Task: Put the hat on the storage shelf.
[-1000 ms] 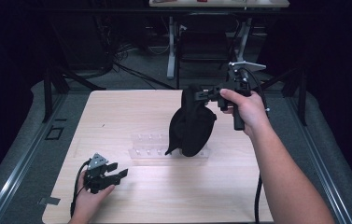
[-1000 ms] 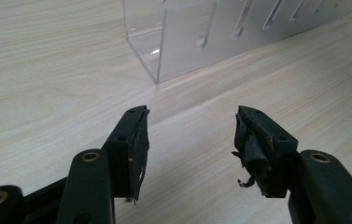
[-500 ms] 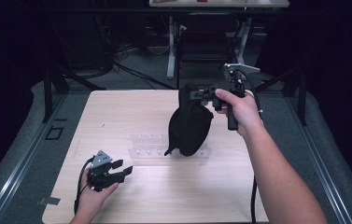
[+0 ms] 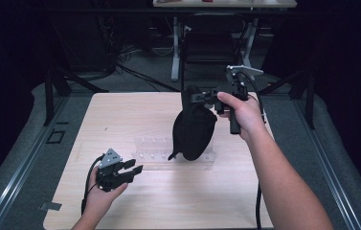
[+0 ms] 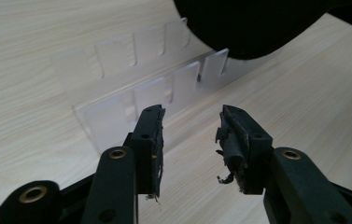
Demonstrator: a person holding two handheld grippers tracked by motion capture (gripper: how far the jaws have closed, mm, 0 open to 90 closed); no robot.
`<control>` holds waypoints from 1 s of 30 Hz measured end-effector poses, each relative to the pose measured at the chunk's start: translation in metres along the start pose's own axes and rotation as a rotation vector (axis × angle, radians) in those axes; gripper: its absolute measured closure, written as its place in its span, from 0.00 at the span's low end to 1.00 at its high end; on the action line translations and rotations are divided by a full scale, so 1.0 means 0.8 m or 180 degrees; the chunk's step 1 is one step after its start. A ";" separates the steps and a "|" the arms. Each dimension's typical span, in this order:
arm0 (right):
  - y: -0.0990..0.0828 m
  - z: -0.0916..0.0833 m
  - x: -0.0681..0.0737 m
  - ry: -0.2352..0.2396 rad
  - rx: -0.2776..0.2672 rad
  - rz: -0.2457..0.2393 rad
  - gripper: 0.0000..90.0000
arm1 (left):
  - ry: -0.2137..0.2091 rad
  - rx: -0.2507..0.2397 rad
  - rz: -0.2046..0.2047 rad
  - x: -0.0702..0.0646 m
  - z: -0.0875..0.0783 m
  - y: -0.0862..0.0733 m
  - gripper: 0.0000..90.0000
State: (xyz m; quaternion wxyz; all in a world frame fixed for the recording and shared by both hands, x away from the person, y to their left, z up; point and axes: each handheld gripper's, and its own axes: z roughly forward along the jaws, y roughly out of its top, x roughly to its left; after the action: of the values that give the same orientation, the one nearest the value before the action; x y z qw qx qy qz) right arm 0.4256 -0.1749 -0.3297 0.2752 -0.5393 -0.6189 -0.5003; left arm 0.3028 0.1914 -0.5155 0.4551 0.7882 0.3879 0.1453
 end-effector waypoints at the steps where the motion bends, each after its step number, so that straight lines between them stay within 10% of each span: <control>1: 0.000 0.001 0.001 -0.0006 0.0006 -0.0007 0.98 | -0.0011 0.0008 0.0022 -0.002 0.001 0.002 0.68; 30: -0.002 0.014 0.004 0.0046 -0.0034 0.0005 0.98 | -0.0293 -0.0095 0.0503 -0.068 0.034 0.062 0.71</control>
State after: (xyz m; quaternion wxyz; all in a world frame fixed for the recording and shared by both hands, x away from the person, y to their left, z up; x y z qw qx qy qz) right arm 0.4255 -0.1629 -0.3310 0.2773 -0.5376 -0.6138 -0.5073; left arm 0.3067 0.1207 -0.4826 0.4713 0.8153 0.3010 0.1503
